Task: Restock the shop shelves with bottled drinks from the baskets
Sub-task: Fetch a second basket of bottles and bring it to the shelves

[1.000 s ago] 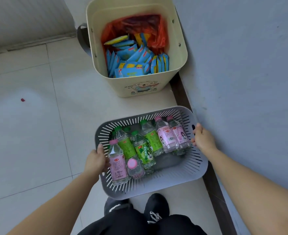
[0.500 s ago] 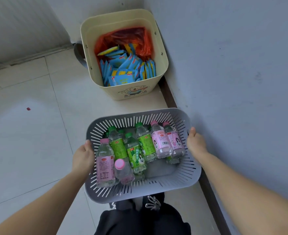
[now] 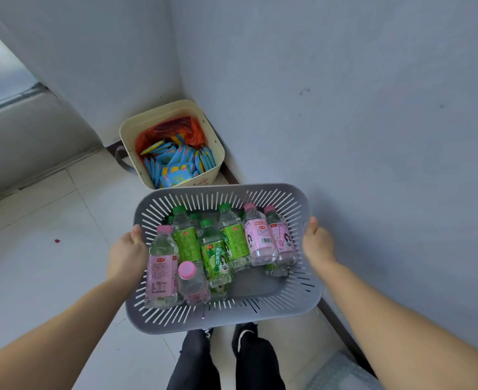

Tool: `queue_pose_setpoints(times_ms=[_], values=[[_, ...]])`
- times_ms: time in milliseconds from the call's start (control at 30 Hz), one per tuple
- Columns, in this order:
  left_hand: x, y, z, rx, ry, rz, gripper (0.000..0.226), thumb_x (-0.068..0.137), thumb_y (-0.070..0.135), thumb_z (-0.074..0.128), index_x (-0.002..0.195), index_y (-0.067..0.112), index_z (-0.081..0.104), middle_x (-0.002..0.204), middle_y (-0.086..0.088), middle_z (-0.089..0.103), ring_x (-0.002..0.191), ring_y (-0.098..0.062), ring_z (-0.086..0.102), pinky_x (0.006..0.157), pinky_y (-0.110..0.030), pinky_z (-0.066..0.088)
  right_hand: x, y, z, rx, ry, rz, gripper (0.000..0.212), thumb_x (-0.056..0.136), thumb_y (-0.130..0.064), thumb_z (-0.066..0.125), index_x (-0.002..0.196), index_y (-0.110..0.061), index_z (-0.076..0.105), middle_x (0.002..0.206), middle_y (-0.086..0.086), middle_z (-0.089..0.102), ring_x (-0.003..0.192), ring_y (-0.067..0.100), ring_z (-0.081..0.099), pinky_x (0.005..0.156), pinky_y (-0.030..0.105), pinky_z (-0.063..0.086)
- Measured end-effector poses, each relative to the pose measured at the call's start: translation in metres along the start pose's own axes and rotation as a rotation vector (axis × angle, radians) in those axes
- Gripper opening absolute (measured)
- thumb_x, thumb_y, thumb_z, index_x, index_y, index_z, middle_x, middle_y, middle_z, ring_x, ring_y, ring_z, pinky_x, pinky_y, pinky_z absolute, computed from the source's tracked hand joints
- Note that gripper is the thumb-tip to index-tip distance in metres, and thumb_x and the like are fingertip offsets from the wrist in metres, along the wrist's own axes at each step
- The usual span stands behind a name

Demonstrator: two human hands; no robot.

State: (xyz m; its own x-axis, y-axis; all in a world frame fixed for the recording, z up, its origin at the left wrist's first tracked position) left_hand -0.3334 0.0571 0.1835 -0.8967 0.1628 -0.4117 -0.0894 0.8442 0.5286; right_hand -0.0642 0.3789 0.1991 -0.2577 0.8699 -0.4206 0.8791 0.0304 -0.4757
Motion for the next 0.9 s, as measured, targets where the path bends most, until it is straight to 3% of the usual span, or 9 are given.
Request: queue_pose_setpoints(times_ms=[133, 333, 567, 767, 900], values=[[-0.023, 0.039, -0.037, 0.014, -0.050, 0.114, 0.055, 0.102, 0.042, 0.023, 0.077, 0.004, 0.053, 0.079, -0.014, 0.054, 0.077, -0.031, 0.051, 0.070, -0.037, 0.037, -0.053, 0.000, -0.054, 0.021, 0.095, 0.012, 0.061, 0.104, -0.039, 0.015, 0.053, -0.013, 0.036, 0.053, 0.006, 0.041, 0.054, 0.021, 0.043, 0.053, 0.031, 0.031], [-0.075, 0.075, -0.075, 0.026, -0.115, 0.207, 0.056, 0.102, 0.043, 0.023, 0.076, 0.004, 0.055, 0.077, -0.017, 0.058, 0.071, -0.031, 0.053, 0.067, -0.036, 0.039, -0.129, 0.017, -0.115, 0.068, 0.183, 0.043, 0.062, 0.104, -0.038, 0.012, 0.074, -0.006, 0.055, 0.075, 0.009, 0.052, 0.079, 0.026, 0.050, 0.075, 0.032, 0.038], [-0.144, 0.096, -0.104, 0.102, -0.182, 0.355, 0.057, 0.101, 0.043, 0.022, 0.083, 0.002, 0.057, 0.086, -0.025, 0.060, 0.085, -0.042, 0.061, 0.078, -0.045, 0.050, -0.232, 0.062, -0.165, 0.099, 0.314, 0.153, 0.059, 0.104, -0.039, 0.012, 0.072, -0.008, 0.050, 0.068, 0.005, 0.048, 0.071, 0.023, 0.048, 0.072, 0.031, 0.038], [-0.189, 0.091, -0.102, 0.149, -0.299, 0.460, 0.056, 0.099, 0.043, 0.023, 0.081, 0.001, 0.055, 0.083, -0.023, 0.060, 0.076, -0.039, 0.059, 0.070, -0.041, 0.046, -0.328, 0.111, -0.173, 0.157, 0.377, 0.343, 0.063, 0.103, -0.042, 0.011, 0.062, -0.012, 0.048, 0.071, 0.010, 0.054, 0.077, 0.027, 0.055, 0.078, 0.037, 0.046], [-0.215, 0.079, -0.097, 0.195, -0.401, 0.515, 0.056, 0.099, 0.045, 0.023, 0.086, 0.001, 0.056, 0.078, -0.019, 0.058, 0.075, -0.038, 0.059, 0.071, -0.041, 0.047, -0.398, 0.139, -0.161, 0.197, 0.424, 0.448, 0.066, 0.103, -0.043, 0.010, 0.062, -0.011, 0.050, 0.064, 0.008, 0.053, 0.066, 0.021, 0.054, 0.068, 0.032, 0.043]])
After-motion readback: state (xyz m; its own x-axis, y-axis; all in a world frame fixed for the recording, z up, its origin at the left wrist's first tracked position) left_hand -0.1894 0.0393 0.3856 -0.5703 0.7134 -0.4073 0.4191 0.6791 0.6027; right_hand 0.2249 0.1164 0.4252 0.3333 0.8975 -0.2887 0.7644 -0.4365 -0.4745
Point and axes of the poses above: each hand's wrist, its own x-axis towards the middle knuckle, its own z-axis out of the palm, y = z × x, the point moved 6 cm from there along x, towards the middle knuckle
